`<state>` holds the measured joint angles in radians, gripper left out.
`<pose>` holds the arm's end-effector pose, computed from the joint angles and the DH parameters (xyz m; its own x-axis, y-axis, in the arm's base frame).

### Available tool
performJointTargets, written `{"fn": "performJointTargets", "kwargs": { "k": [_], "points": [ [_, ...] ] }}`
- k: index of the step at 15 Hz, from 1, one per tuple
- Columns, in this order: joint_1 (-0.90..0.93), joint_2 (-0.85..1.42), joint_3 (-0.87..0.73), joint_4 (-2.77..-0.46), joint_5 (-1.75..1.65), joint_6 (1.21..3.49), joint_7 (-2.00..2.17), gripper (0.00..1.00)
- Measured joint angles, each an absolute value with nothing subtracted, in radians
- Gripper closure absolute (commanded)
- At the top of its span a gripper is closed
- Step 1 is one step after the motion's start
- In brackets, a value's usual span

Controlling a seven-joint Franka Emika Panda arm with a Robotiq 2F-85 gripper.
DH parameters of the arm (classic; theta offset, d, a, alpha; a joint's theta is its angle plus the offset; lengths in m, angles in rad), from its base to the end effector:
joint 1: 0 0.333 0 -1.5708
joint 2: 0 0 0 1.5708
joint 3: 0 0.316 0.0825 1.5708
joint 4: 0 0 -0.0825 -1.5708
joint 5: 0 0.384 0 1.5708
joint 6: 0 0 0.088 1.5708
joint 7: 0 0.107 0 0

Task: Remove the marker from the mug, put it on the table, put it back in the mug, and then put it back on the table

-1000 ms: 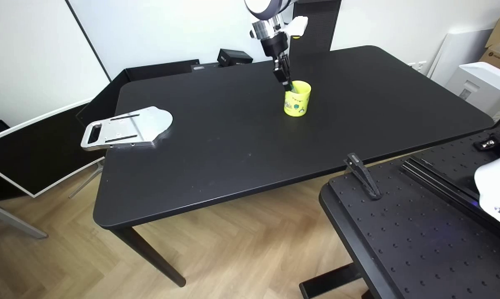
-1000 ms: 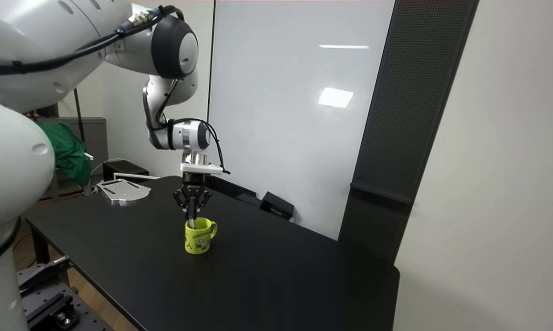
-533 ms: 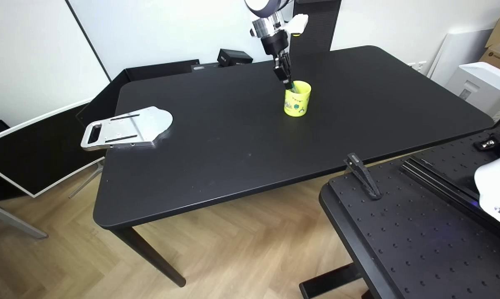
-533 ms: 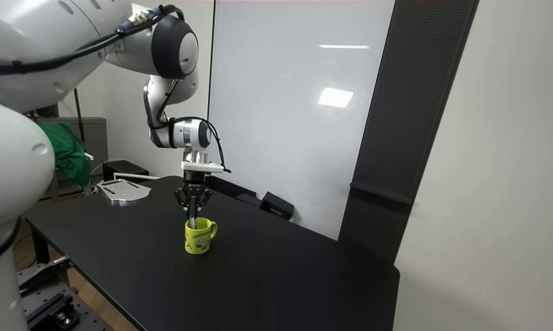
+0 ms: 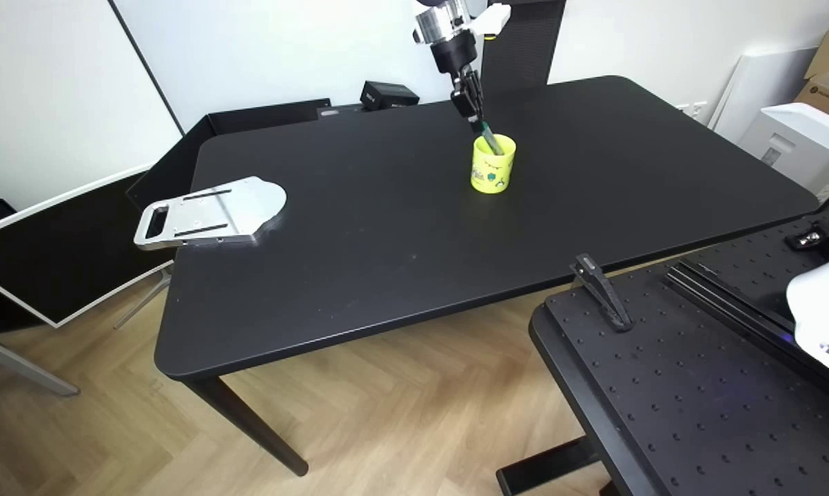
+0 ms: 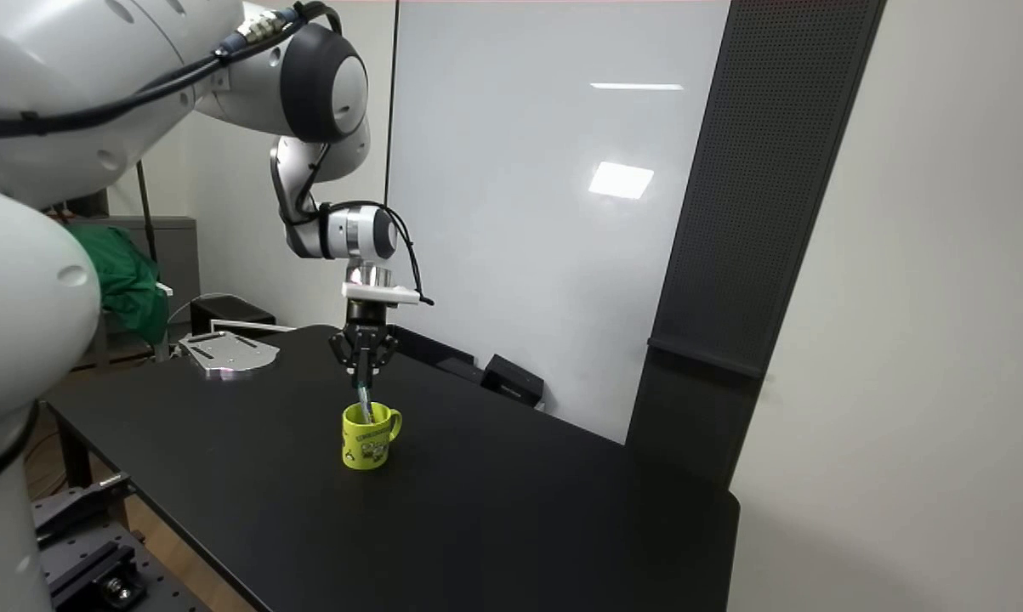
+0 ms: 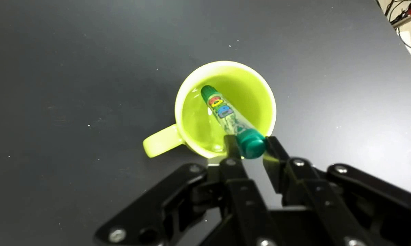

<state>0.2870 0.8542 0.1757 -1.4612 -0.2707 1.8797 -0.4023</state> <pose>0.6135 0.2659 0.1507 0.4991 0.7669 -0.4033 0.8103 -0.5780 -0.0963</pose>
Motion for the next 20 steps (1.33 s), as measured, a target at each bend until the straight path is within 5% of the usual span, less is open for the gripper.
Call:
{"fn": "performJointTargets", "kwargs": {
  "k": [20],
  "points": [
    [0.304,0.77,0.217,-1.49,-0.276,1.758,-0.41,0.94]
  ]
}}
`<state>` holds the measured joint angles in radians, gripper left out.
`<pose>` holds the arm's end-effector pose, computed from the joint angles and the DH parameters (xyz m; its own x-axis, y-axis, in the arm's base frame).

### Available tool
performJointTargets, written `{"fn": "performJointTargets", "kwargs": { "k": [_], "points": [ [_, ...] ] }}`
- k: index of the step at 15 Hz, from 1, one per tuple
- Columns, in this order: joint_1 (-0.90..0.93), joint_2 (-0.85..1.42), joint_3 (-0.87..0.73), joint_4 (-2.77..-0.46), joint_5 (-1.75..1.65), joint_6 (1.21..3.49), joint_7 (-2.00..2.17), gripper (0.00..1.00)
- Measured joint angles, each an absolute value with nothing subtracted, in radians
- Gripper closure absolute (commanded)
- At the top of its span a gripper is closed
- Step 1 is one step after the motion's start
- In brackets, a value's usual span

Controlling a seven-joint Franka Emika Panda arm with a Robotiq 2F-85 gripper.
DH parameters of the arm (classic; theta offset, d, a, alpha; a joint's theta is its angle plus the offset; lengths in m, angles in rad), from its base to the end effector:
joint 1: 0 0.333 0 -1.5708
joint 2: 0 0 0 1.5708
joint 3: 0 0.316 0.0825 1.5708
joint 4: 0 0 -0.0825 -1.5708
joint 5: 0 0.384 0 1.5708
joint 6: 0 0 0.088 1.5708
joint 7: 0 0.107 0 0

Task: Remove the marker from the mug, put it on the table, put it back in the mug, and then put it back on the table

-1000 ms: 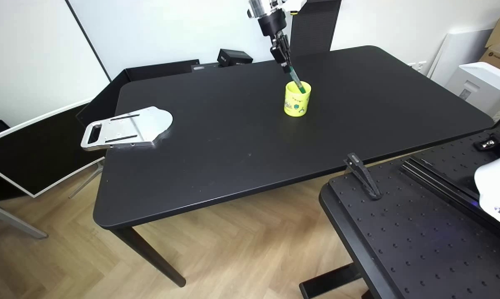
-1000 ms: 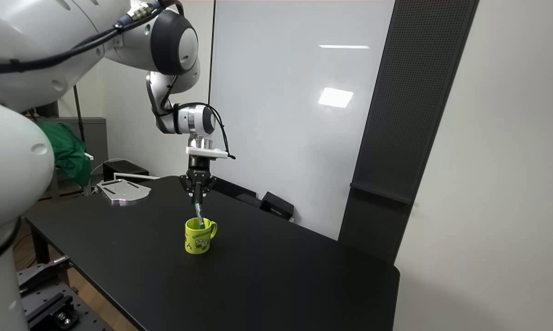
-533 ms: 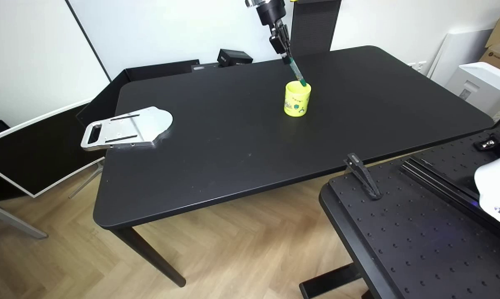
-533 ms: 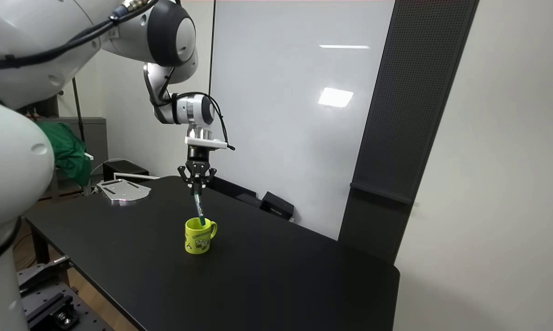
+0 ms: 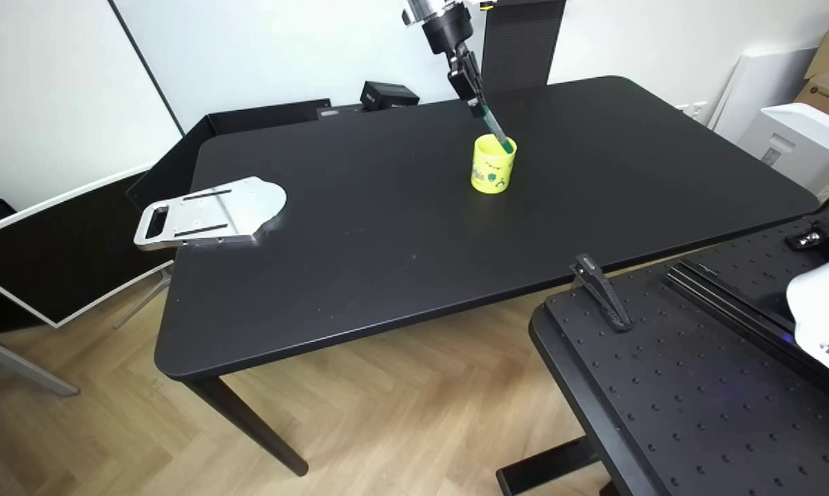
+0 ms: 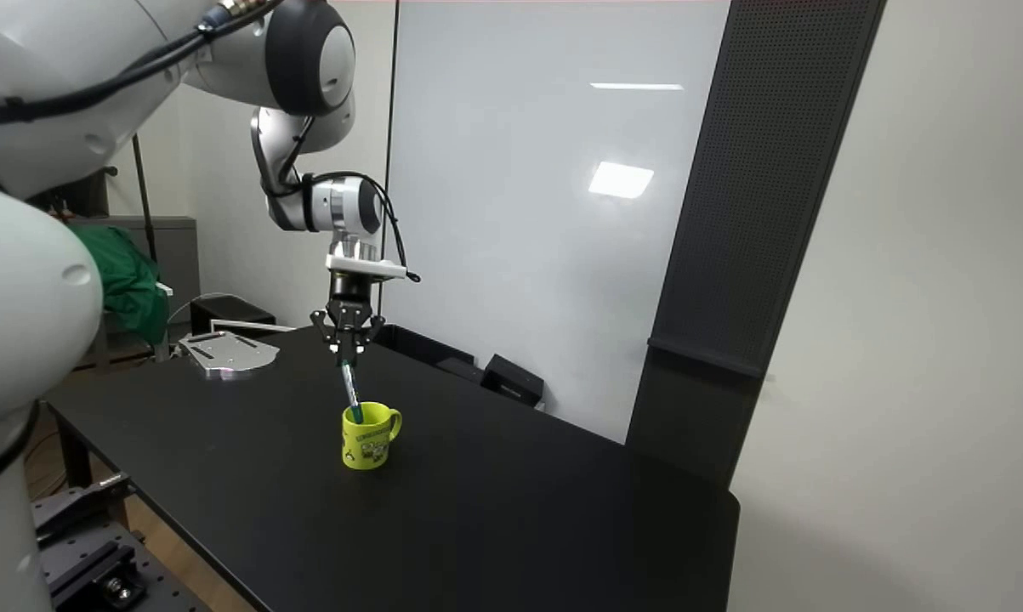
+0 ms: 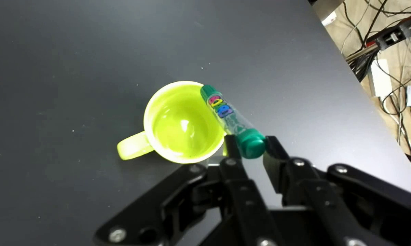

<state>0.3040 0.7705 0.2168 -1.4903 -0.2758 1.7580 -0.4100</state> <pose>0.5902 0.2893 0.1936 0.4360 0.7784 -0.4516 0.8330 -0.5390 -0.1249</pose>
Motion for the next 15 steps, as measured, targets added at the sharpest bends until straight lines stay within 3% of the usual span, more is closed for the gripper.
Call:
{"fn": "performJointTargets", "kwargs": {
  "k": [15],
  "points": [
    [0.331,0.747,0.22,-1.623,-0.302,1.766,-0.399,0.94]
  ]
}}
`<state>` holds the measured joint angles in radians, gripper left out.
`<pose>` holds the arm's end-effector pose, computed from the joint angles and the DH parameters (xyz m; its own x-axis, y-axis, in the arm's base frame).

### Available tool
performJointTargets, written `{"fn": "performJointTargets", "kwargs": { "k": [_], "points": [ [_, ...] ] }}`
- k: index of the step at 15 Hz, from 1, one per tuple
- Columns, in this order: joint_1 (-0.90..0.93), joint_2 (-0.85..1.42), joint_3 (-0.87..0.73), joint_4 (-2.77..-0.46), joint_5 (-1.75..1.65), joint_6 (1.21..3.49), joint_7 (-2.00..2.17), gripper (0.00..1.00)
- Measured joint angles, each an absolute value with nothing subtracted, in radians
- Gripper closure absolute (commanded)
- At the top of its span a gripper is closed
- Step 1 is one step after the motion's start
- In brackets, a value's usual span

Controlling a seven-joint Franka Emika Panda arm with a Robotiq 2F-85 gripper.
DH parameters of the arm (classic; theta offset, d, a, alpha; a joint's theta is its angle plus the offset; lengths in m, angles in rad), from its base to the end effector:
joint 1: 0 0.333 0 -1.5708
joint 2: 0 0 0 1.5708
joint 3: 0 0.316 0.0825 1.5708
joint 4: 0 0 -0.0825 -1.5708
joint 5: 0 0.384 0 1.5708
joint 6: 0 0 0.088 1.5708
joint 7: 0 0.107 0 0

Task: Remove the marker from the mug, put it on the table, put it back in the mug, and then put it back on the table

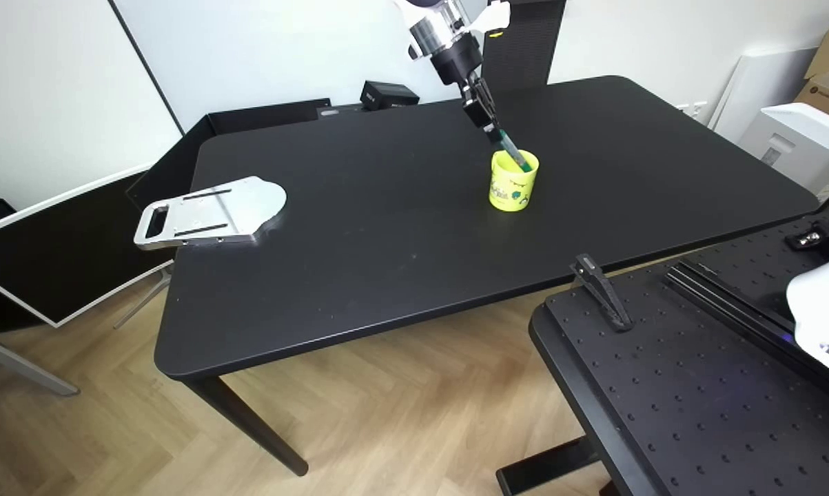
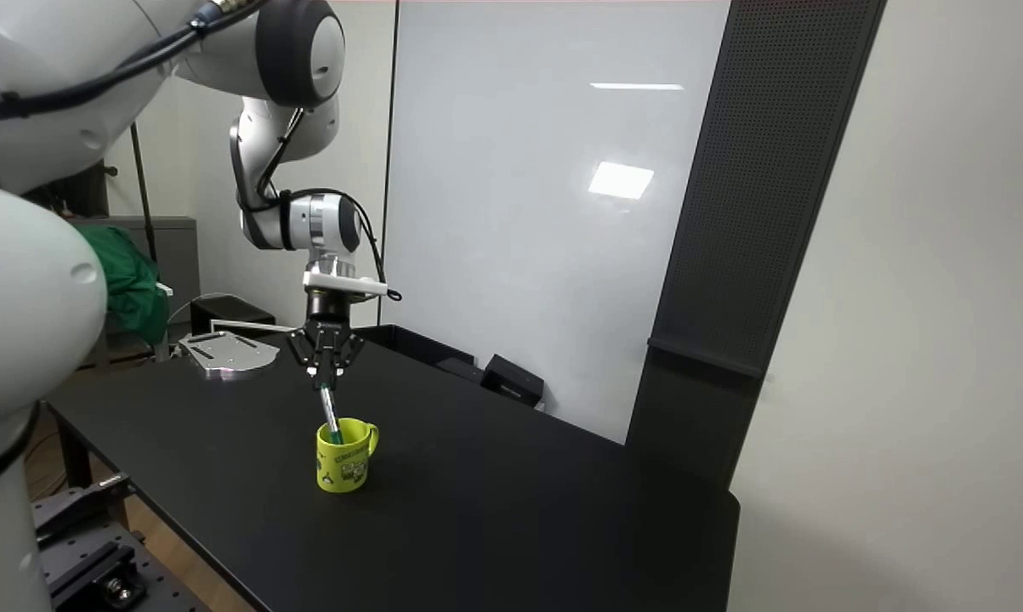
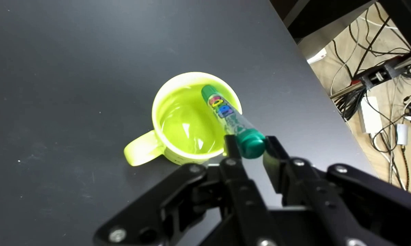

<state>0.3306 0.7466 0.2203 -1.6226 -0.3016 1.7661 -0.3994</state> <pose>0.5454 0.2926 0.1617 0.3557 0.7691 -0.5309 0.8526 -0.4997 -0.1526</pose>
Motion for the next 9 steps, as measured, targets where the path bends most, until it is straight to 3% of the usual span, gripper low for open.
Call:
{"fn": "performJointTargets", "kwargs": {
  "k": [9],
  "points": [
    [0.289,0.65,0.207,-1.635,-0.299,1.765,-0.394,0.94]
  ]
}}
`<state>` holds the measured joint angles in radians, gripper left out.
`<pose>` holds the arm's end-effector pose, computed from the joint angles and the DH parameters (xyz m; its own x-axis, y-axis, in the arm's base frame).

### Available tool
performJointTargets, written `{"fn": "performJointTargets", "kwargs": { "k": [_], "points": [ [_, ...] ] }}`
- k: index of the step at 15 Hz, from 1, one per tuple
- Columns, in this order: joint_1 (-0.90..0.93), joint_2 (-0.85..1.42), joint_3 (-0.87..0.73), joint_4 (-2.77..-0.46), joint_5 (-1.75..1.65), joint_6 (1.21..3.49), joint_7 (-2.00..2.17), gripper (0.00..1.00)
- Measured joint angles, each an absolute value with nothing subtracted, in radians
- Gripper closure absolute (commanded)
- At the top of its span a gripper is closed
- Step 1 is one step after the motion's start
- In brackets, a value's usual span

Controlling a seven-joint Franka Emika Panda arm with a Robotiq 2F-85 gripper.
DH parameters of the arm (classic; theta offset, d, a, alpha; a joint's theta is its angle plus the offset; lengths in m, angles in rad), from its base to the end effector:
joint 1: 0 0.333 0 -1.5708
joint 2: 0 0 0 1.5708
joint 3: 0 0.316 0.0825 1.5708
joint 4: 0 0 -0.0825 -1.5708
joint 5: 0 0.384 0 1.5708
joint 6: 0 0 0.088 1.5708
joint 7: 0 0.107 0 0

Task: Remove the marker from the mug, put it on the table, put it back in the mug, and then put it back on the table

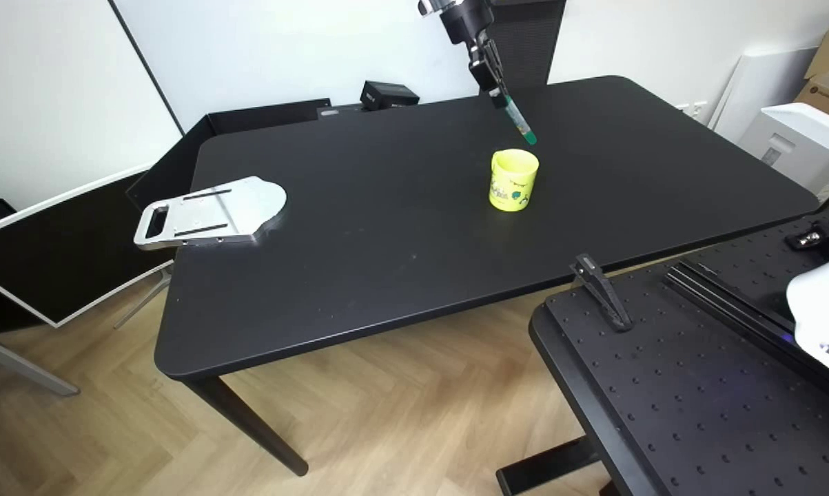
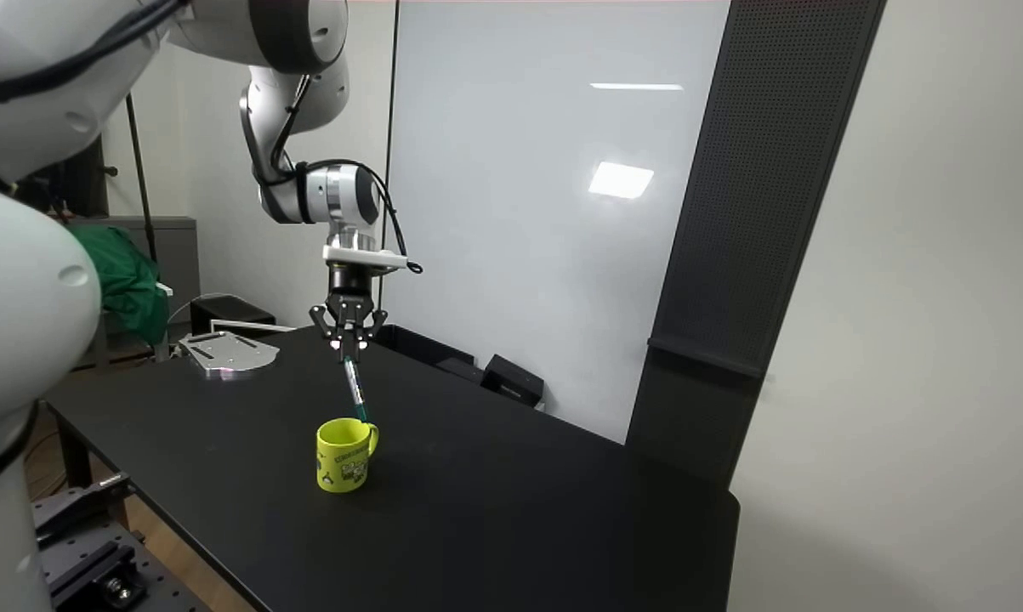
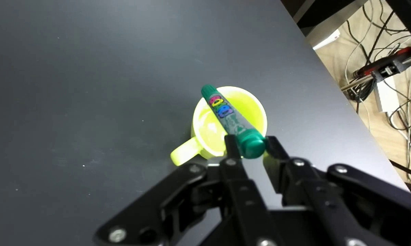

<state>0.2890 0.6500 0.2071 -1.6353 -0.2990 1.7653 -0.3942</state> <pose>0.5692 0.2656 0.2159 0.4412 0.7543 -0.4863 0.8334 -0.5453 -0.0898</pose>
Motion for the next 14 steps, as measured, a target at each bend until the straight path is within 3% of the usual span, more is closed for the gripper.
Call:
{"fn": "performJointTargets", "kwargs": {
  "k": [14],
  "points": [
    [0.114,0.606,0.137,-1.82,-0.184,1.993,-0.355,0.94]
  ]
}}
